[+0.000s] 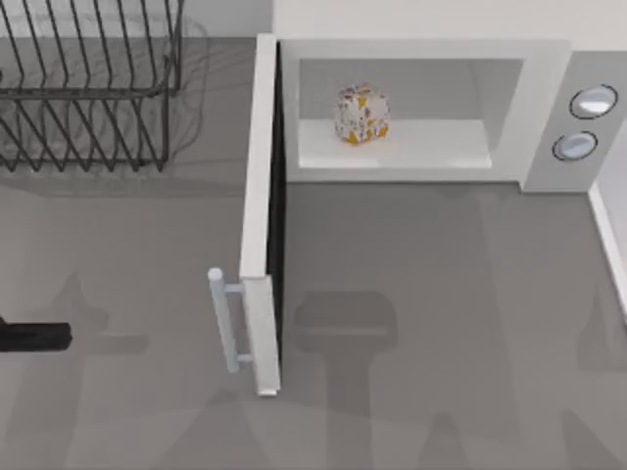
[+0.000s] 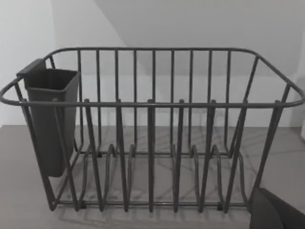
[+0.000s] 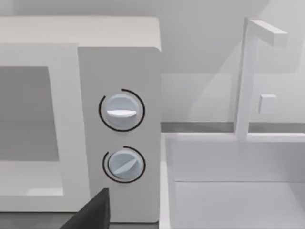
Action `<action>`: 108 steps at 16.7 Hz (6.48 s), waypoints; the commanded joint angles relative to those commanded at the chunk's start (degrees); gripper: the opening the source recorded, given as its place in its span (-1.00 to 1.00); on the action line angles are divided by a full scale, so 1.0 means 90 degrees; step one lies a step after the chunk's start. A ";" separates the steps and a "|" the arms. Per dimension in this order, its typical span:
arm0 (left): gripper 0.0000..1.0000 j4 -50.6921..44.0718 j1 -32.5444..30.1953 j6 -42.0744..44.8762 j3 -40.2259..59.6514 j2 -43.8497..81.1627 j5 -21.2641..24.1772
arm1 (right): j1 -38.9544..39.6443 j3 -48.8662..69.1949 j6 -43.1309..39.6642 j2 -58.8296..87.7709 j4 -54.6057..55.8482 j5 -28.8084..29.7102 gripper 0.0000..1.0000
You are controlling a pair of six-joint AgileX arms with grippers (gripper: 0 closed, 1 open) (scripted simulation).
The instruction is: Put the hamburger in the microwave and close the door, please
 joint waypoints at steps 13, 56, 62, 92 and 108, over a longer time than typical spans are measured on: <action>-1.00 -0.0669 -0.1035 -0.0109 0.0253 -0.0169 -0.0987 | 0.0000 0.0000 0.0000 0.0000 0.0000 0.0000 1.00; -1.00 -0.2906 -0.2461 -0.2762 0.3105 0.5729 -0.1112 | 0.0000 0.0000 0.0000 0.0000 0.0000 0.0000 1.00; -1.00 -0.3229 -0.3660 -0.3826 0.4099 0.6919 -0.1834 | 0.0000 0.0000 0.0000 0.0000 0.0000 0.0000 1.00; -1.00 -0.4761 -0.5646 -0.5852 0.7532 0.9850 -0.2872 | 0.0000 0.0000 0.0000 0.0000 0.0000 0.0000 1.00; -1.00 -0.6121 -0.6220 -0.6548 1.0263 1.1636 -0.3096 | 0.0000 0.0000 0.0000 0.0000 0.0000 0.0000 1.00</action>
